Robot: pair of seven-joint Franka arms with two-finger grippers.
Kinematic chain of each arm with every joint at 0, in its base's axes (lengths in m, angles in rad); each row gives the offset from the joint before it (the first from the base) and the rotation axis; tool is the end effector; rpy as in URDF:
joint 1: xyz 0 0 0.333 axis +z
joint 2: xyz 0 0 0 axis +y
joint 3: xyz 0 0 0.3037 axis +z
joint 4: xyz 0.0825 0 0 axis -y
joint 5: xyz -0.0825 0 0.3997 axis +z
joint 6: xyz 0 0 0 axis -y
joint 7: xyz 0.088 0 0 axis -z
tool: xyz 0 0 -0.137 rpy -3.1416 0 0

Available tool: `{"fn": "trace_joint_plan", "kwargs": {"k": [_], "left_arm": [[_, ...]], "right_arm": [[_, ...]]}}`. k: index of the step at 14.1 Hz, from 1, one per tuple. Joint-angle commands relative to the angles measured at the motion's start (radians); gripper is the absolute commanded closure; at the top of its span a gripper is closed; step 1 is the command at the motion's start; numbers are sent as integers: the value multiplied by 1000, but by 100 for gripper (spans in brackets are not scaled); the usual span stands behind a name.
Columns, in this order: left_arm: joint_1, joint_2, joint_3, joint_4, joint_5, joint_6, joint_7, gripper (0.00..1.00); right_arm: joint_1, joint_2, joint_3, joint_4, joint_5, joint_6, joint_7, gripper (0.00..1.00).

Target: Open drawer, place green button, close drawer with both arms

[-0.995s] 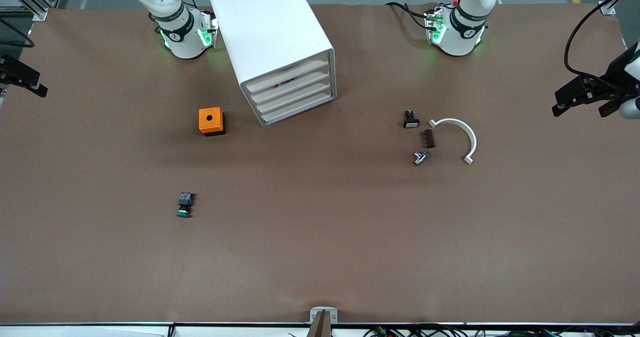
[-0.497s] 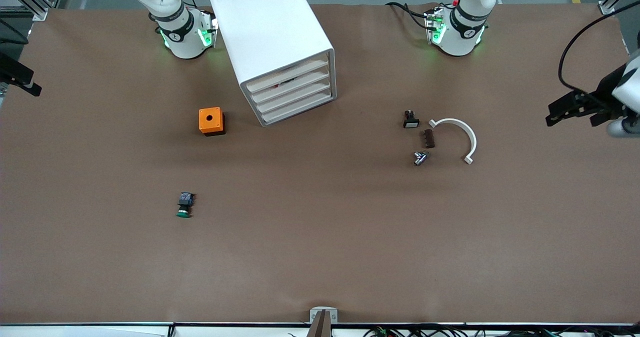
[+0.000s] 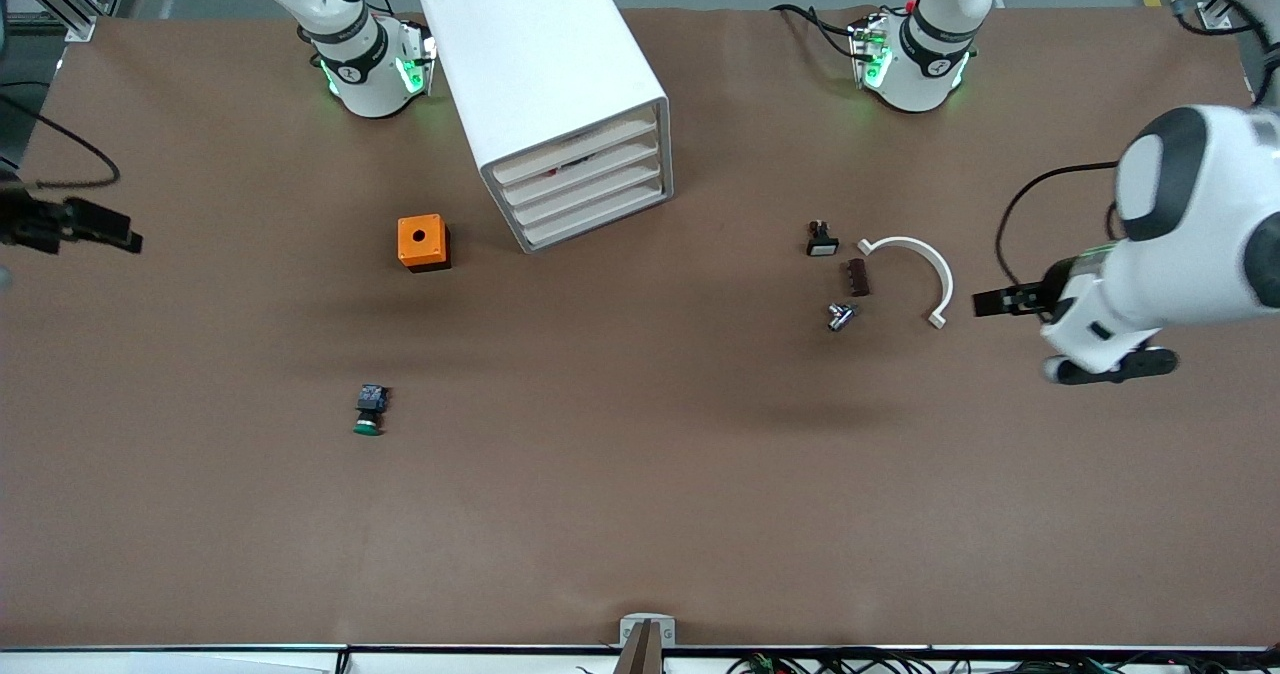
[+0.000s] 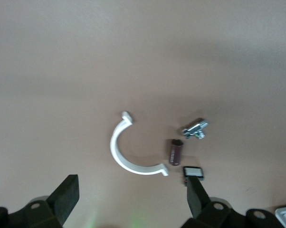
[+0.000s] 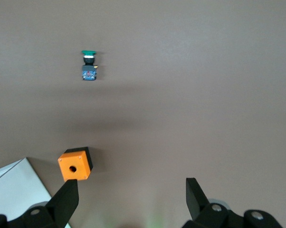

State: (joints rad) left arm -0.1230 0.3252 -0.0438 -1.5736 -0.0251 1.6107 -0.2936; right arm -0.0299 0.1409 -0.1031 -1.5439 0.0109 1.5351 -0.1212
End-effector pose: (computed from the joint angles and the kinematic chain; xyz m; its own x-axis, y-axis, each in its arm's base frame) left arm 0.6168 -0.1050 0.3877 0.9500 0.1325 -0.2826 0.1246 -0.9911 -0.0460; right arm 0.5926 -0.0745 0.5104 0.9890 -0.0111 -0.1477 -0.0134 -0.9998 -0.0143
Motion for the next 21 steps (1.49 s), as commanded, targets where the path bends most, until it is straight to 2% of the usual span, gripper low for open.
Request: {"fn": "trace_joint_plan", "kwargs": {"k": [1,4,7,11,14,17,18,21], "left_arm": [[-110,79,1,61,-85,-52,-280,0],[-196,227,-1,167,-388,-95,-711,0],[-265,355,-8,233,-562,-94,-1015,1],[-337,495,-39,256,-715,-87,-1359,1],[-339,578,-100,287,-806,-86,-1550,1],[-339,640,-149,287,-872,-86,-1660,1],[-337,652,-163,285,-881,-87,-1679,2],[-337,695,-182,280,-920,-89,-1745,17]], "right_arm": [[-1,46,0,31,-14,7,-5,0],[22,71,5,-13,1,84,15,0],[82,117,5,-88,3,219,113,0],[120,172,5,-214,66,463,144,0],[171,245,5,-220,70,560,253,0],[194,310,5,-220,69,666,270,0],[203,328,5,-222,69,692,270,0],[212,379,3,-223,69,763,270,0]]}}
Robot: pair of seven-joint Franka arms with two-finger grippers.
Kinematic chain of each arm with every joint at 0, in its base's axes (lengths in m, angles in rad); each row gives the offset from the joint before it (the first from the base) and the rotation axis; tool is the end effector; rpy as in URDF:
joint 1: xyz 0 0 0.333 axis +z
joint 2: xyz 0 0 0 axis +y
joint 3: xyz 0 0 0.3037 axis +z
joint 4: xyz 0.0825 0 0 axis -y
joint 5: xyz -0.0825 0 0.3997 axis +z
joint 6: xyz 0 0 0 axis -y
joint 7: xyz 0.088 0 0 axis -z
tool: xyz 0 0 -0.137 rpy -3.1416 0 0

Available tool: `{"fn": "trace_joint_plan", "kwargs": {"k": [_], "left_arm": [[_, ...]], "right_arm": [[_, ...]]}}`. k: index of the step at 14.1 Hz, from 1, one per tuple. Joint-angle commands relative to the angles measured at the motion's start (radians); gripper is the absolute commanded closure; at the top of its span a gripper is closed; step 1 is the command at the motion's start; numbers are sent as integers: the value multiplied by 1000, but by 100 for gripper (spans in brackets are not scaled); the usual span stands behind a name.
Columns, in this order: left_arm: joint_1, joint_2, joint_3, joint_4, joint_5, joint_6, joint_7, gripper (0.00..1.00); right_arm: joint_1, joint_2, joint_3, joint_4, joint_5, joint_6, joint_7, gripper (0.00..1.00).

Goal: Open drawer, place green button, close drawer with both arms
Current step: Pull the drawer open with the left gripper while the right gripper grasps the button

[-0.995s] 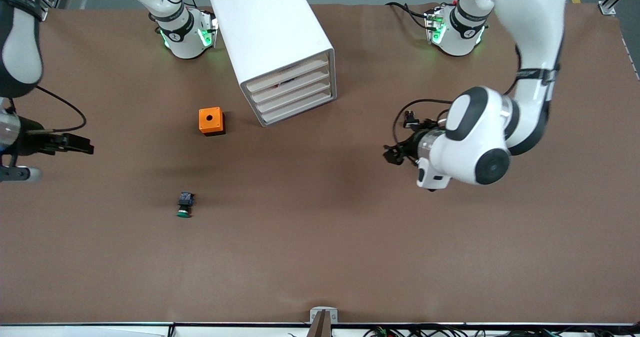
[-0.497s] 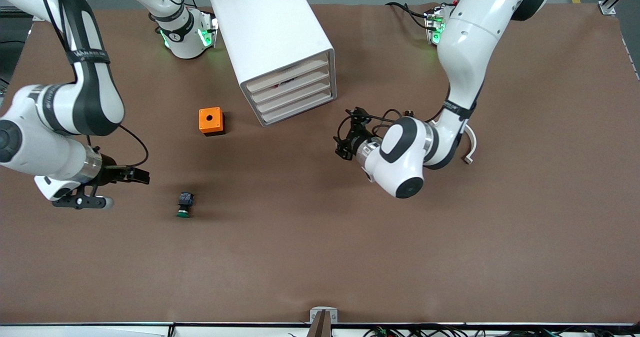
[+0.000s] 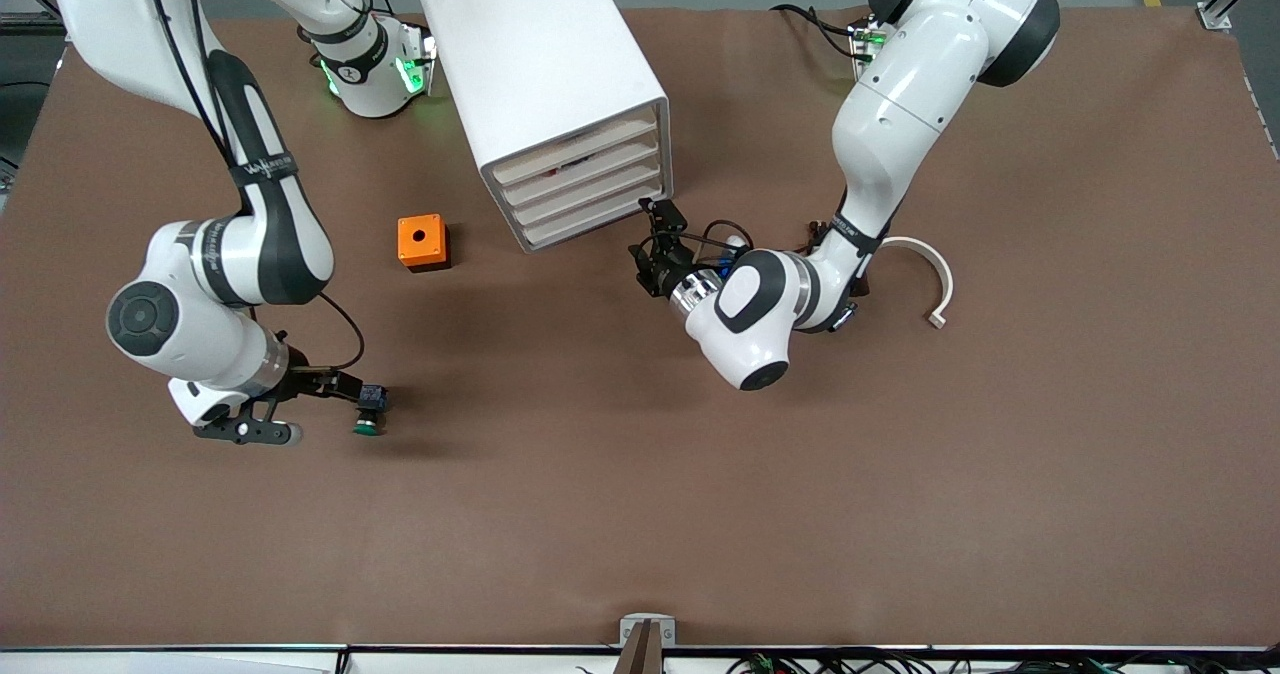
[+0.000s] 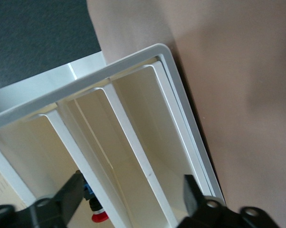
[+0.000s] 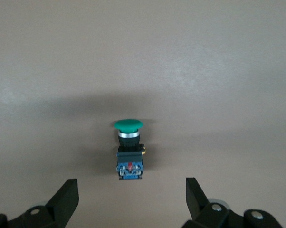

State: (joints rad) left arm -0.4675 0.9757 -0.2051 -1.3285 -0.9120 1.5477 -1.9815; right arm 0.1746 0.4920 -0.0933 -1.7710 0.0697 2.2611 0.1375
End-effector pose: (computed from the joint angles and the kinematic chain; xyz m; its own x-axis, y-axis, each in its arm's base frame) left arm 0.4693 -0.4837 0.1368 -0.3638 0.8562 -0.3668 0.4361 -0.1914 -0.8793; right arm 0.6618 0.0604 0.2342 0.9960 -0.0894 -0.0007 -0.0894 -0.9959 -0.0097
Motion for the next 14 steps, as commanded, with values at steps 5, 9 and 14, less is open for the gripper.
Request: {"fn": "trace_joint_plan", "kwargs": {"k": [5,9,14], "left_arm": [[-8,78,-51,19,-67,-32,-131,30],[-26,107,-77,-9,-64,-34,-165,30],[-56,106,-79,-24,-56,-43,-161,63]], "right_arm": [[16,111,-5,4,10,135,14,0],[36,131,-5,-63,10,214,71,0],[34,131,-5,-100,12,242,74,0]]}}
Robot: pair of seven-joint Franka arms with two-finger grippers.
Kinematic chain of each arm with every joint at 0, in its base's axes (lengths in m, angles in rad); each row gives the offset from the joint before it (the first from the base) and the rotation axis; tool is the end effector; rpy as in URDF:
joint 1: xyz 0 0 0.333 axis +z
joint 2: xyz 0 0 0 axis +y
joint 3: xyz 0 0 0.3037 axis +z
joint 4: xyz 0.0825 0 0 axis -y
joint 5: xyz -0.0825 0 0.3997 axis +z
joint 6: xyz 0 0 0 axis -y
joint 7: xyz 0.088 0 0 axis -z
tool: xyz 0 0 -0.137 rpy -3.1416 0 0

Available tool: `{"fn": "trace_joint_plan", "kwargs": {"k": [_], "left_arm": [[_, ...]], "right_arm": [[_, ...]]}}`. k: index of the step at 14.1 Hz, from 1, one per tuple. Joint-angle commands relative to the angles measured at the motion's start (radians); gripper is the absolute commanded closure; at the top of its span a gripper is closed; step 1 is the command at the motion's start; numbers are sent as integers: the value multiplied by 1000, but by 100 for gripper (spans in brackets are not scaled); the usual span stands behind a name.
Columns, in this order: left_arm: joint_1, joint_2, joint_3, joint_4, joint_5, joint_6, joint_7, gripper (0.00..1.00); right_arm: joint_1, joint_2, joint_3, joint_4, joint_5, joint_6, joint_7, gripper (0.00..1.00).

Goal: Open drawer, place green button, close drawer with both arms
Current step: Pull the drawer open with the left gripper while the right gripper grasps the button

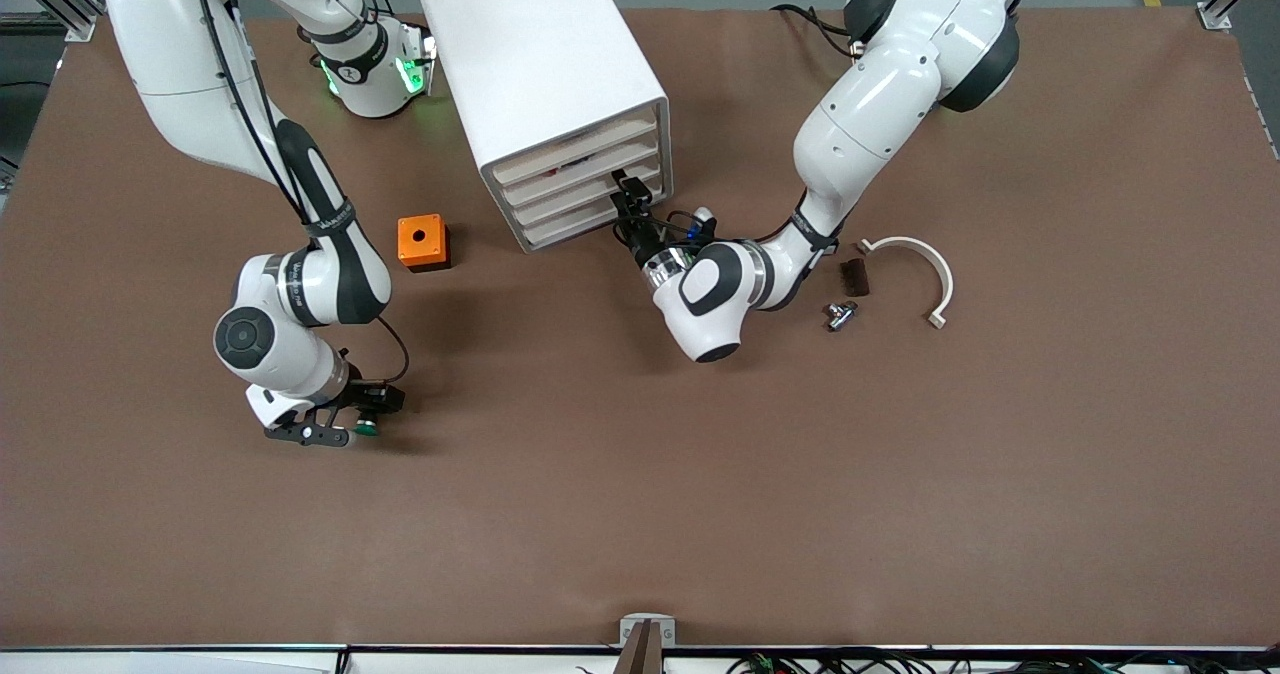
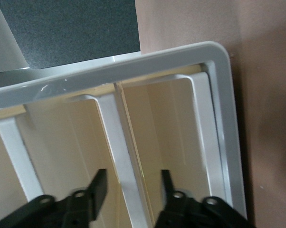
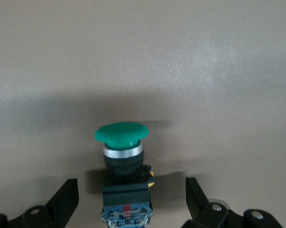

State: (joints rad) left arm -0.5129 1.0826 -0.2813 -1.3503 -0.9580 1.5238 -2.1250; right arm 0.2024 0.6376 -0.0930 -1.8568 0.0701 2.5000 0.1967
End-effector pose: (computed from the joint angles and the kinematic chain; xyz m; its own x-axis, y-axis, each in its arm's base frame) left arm 0.3898 -0.5224 0.0856 -0.3956 0.9003 -0.1819 0.1983 -0.1096 -0.9740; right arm 0.6393 0.0712 0.1239 0.9922 -0.1245 0.0119 -0.1246 -0.9921 0.0108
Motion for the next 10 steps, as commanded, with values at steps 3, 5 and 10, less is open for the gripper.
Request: {"fn": "trace_joint_plan", "kwargs": {"k": [3,5,10], "left_arm": [[-29,-10,4,0,-2,-40,-51,77],[-29,-9,11,0,-2,-39,-87,85],[-15,-10,28,2,-2,-40,-90,95]], "right_arm": [[8,-22,-5,-33,11,-3,15,18],[8,-26,-5,-33,11,-21,17,47],[14,-53,-2,-18,11,-67,75,99]]}}
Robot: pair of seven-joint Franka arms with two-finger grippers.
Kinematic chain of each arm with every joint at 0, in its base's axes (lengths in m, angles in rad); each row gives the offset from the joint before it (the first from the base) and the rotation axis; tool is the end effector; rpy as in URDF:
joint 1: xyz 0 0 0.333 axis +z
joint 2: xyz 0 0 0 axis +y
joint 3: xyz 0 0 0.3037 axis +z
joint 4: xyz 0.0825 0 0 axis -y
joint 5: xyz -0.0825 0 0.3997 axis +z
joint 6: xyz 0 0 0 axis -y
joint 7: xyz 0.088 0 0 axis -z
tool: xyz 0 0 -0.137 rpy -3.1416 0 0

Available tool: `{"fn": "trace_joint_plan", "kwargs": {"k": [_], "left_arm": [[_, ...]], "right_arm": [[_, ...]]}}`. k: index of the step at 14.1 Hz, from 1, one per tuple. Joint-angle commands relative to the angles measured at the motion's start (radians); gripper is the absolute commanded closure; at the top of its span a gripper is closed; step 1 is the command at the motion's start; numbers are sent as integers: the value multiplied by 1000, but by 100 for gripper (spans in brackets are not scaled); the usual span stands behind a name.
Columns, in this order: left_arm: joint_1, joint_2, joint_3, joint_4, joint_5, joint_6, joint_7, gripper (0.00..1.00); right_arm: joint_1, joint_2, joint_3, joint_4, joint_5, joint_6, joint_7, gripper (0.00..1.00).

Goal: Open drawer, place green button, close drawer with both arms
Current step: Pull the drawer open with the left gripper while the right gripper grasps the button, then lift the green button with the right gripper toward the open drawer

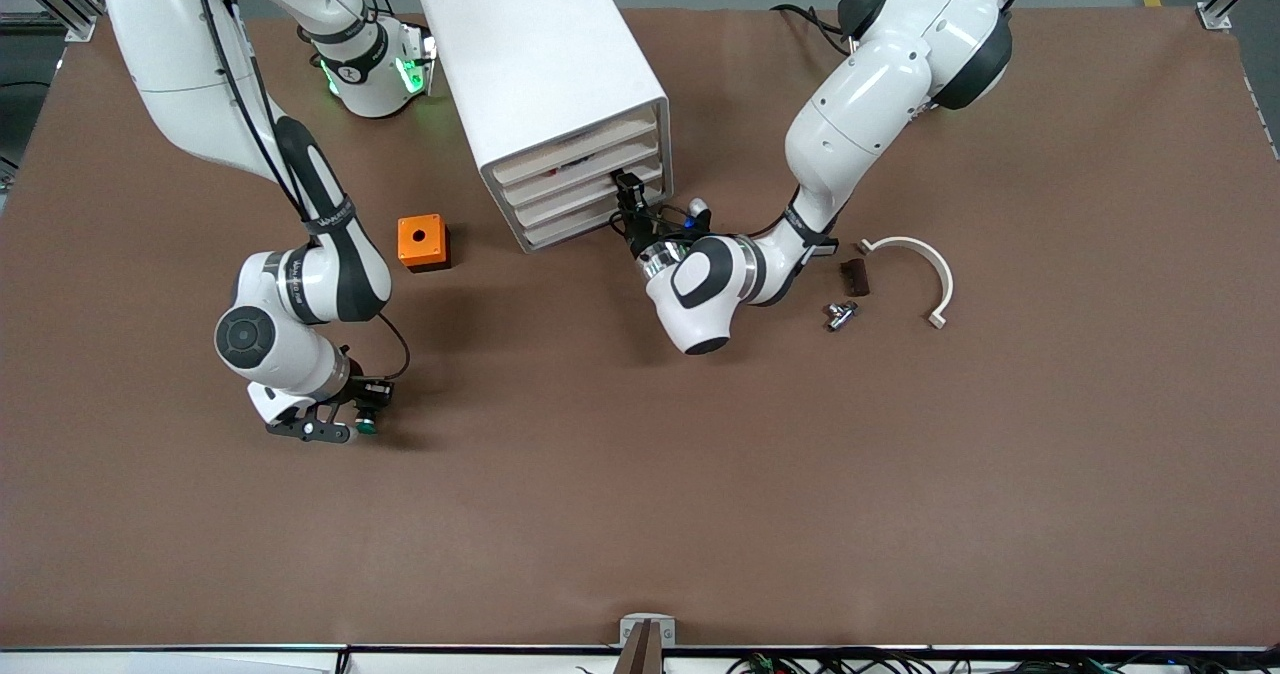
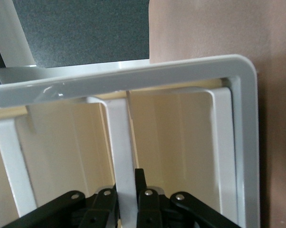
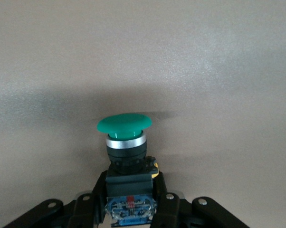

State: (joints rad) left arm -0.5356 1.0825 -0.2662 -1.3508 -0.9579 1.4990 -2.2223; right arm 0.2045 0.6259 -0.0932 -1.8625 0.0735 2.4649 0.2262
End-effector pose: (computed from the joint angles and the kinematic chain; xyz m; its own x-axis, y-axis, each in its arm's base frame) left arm 0.3799 -0.5245 0.0843 -0.3844 0.9200 -0.0762 0.1471 -0.0204 -0.9889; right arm 0.6344 0.0721 0.1261 0.9877 -0.1551 -0.0169 -0.1549 -0.9878 0.0138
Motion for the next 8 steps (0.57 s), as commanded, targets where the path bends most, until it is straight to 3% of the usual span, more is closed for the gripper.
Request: {"fn": "trace_joint_plan", "kwargs": {"k": [1,4,8], "left_arm": [[6,-9,36,4,-4,-14,7,95],[8,-7,90,6,-9,-13,7,95],[61,-9,99,7,-10,-11,9,91]], "right_arm": [[28,-54,-2,0,8,-50,67,99],[47,-106,1,39,9,-177,157,99],[108,-213,39,39,9,-303,404,100]]}}
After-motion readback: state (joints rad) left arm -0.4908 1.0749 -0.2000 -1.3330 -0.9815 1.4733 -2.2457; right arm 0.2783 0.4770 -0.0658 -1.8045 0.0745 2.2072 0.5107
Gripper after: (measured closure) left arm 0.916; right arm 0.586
